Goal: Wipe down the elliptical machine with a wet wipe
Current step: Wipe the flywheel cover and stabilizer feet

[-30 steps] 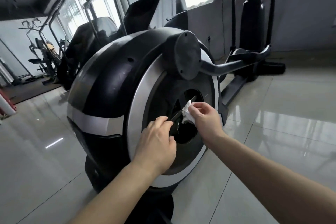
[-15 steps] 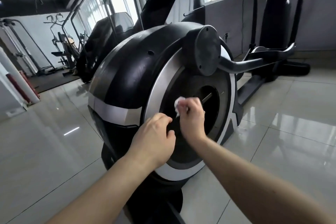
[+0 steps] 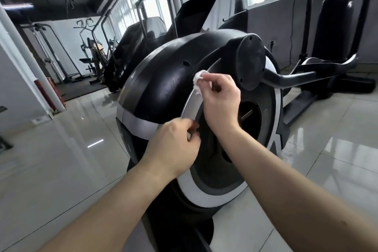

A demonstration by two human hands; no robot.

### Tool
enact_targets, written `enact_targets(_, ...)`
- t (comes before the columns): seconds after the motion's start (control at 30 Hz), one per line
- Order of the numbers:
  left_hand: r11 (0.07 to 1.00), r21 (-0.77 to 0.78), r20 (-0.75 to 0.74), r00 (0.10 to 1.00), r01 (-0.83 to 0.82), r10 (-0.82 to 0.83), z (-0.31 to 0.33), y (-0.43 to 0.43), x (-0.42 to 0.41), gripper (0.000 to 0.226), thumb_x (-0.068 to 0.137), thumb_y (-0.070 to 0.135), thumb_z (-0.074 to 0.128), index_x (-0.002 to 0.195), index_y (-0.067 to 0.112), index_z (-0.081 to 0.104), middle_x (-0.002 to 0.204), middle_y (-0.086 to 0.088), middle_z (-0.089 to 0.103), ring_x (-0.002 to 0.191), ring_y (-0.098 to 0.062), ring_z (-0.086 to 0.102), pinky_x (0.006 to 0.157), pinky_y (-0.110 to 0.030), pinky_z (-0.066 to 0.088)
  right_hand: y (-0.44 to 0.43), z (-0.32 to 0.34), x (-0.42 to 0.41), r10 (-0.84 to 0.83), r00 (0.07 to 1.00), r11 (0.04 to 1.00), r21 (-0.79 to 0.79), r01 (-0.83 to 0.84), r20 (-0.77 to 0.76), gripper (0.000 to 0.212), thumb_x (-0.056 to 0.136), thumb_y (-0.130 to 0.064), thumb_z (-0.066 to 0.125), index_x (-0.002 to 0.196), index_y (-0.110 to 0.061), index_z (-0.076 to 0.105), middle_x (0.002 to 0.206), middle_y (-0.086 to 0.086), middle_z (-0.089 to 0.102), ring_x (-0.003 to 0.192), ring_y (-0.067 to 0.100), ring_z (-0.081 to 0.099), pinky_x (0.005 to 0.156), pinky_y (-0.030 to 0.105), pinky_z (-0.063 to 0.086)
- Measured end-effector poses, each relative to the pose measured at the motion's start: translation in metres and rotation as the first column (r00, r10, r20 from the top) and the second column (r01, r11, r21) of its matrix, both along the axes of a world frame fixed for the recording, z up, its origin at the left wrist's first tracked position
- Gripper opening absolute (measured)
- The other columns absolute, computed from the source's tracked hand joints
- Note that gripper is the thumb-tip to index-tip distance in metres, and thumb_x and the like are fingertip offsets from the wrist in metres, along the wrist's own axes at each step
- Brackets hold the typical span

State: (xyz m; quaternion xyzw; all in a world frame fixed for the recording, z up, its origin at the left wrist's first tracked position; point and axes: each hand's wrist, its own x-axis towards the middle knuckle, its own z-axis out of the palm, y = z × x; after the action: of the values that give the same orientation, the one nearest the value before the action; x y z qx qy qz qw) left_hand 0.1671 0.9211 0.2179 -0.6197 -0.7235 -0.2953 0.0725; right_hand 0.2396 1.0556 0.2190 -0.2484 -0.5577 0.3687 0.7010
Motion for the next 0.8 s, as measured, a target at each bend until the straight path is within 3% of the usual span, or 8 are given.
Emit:
enact_targets(0.13, 0.995, 0.084, -0.023, 0.998, -0.052, 0.054, 0.004, -0.008, -0.009, 0.023, 0.097, 0.024, 0.057, 0.116, 0.023, 0.07, 0.107, 0.012, 0.066, 0.097, -0.009, 0.061, 0.084, -0.034, 0.055, -0.015, -0.015, -0.025, -0.061, 0.998, 0.996, 0.061, 0.06, 0.015, 0.002, 0.089, -0.006, 0.076, 0.091, -0.008, 0.077, 0.098, -0.001, 0.063, 0.089, 0.0, 0.061, 0.076, 0.01, 0.047)
enact_targets(0.2, 0.99, 0.127, -0.032, 0.997, -0.064, 0.069, 0.001, -0.014, -0.015, 0.021, 0.095, 0.023, 0.059, 0.112, 0.025, 0.071, 0.103, 0.014, 0.065, 0.093, -0.008, 0.061, 0.081, -0.036, 0.055, -0.031, -0.035, -0.029, -0.014, 0.997, 0.995, 0.095, 0.007, 0.07, 0.005, 0.09, 0.0, 0.074, 0.088, -0.004, 0.074, 0.097, -0.003, 0.061, 0.087, 0.001, 0.065, 0.071, 0.013, 0.05)
enact_targets(0.3, 0.964, 0.252, -0.046, 0.994, -0.08, 0.094, 0.007, -0.02, -0.026, 0.017, 0.093, 0.019, 0.062, 0.106, 0.025, 0.072, 0.097, 0.017, 0.063, 0.088, -0.006, 0.061, 0.077, -0.032, 0.055, -0.033, -0.03, -0.023, 0.022, 0.992, 0.995, 0.093, -0.034, 0.122, 0.013, 0.086, 0.011, 0.071, 0.084, -0.001, 0.075, 0.094, -0.004, 0.062, 0.086, -0.011, 0.063, 0.072, 0.005, 0.045)
enact_targets(0.43, 0.897, 0.425, -0.041, 0.988, -0.119, 0.15, 0.022, -0.018, -0.045, 0.016, 0.091, 0.011, 0.063, 0.102, 0.02, 0.071, 0.092, 0.014, 0.059, 0.084, -0.008, 0.056, 0.075, -0.024, 0.048, 0.003, 0.028, -0.018, -0.06, 0.998, 0.998, 0.037, 0.059, 0.007, 0.021, 0.088, -0.004, 0.074, 0.081, -0.024, 0.075, 0.098, -0.001, 0.062, 0.085, -0.008, 0.059, 0.077, 0.004, 0.041)
enact_targets(0.53, 0.871, 0.461, 0.03, 0.984, -0.167, 0.173, 0.027, -0.014, -0.056, 0.019, 0.091, 0.009, 0.062, 0.104, 0.02, 0.07, 0.091, 0.014, 0.056, 0.079, -0.006, 0.054, 0.073, -0.018, 0.044, 0.008, 0.045, -0.02, -0.065, 0.998, 0.998, 0.013, 0.064, 0.014, 0.012, 0.092, -0.014, 0.073, 0.085, -0.023, 0.078, 0.103, -0.004, 0.062, 0.091, -0.003, 0.059, 0.083, 0.006, 0.042)
enact_targets(0.63, 0.856, 0.482, 0.068, 0.982, -0.186, 0.175, 0.03, -0.008, -0.065, 0.023, 0.089, 0.006, 0.062, 0.106, 0.019, 0.069, 0.093, 0.011, 0.057, 0.079, -0.005, 0.054, 0.075, -0.025, 0.047, -0.02, 0.022, -0.034, -0.147, 0.976, 0.975, 0.187, 0.116, 0.161, 0.013, 0.092, -0.009, 0.073, 0.081, -0.012, 0.078, 0.098, -0.005, 0.058, 0.089, -0.006, 0.056, 0.081, 0.004, 0.038)
enact_targets(0.73, 0.827, 0.522, 0.113, 0.978, -0.208, 0.174, 0.038, -0.003, -0.068, 0.025, 0.088, 0.004, 0.061, 0.107, 0.018, 0.069, 0.094, 0.009, 0.057, 0.078, -0.006, 0.055, 0.075, -0.026, 0.048, -0.056, -0.011, -0.045, -0.014, 0.952, 0.932, 0.35, -0.099, 0.305, 0.005, 0.093, 0.002, 0.069, 0.091, 0.004, 0.074, 0.093, -0.025, 0.059, 0.086, -0.011, 0.06, 0.075, 0.004, 0.043)
enact_targets(0.8, 0.813, 0.54, 0.143, 0.976, -0.217, 0.165, 0.044, 0.0, -0.068, 0.025, 0.089, 0.004, 0.06, 0.108, 0.017, 0.069, 0.095, 0.009, 0.058, 0.079, -0.008, 0.055, 0.076, -0.027, 0.049, -0.054, 0.004, -0.043, -0.041, 0.944, 0.924, 0.373, -0.089, 0.326, 0.006, 0.092, 0.0, 0.071, 0.091, 0.001, 0.076, 0.092, -0.022, 0.058, 0.087, -0.006, 0.06, 0.077, 0.003, 0.041)
